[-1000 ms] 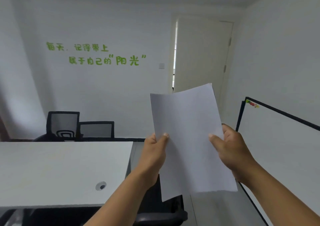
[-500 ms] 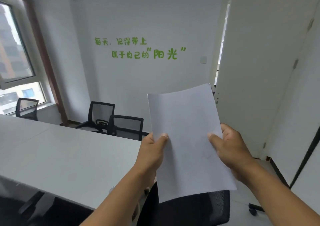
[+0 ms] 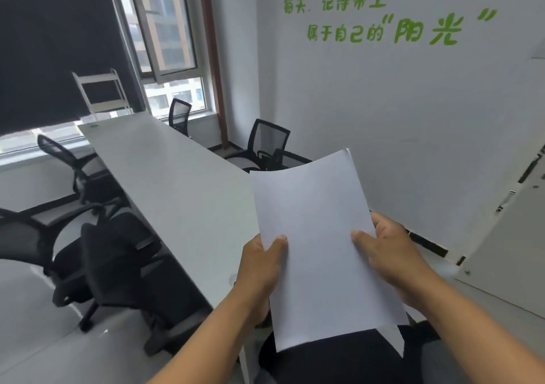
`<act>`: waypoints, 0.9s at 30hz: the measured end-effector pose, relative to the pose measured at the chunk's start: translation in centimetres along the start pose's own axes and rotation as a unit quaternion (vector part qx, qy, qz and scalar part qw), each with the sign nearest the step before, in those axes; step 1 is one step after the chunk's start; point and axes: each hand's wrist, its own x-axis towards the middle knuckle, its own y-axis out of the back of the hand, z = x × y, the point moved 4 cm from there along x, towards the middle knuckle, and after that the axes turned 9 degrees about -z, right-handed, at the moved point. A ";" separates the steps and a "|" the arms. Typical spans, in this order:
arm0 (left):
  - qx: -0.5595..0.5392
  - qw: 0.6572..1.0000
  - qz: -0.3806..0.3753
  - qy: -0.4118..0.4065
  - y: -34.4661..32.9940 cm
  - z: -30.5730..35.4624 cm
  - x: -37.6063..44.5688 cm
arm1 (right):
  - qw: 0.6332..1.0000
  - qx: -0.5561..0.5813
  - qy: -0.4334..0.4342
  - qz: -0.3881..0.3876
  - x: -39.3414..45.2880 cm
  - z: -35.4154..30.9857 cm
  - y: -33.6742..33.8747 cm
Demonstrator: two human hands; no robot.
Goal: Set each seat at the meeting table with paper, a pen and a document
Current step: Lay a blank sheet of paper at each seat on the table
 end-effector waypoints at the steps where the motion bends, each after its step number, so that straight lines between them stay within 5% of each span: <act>1: -0.001 1.000 0.012 0.009 0.4 -0.8 1.2 | 1.000 -0.007 -0.005 -0.015 1.6 0.6 -0.6; 27: -0.181 0.955 0.202 0.121 4.5 -18.7 17.7 | 0.973 -0.151 -0.076 -0.155 28.8 20.4 -9.7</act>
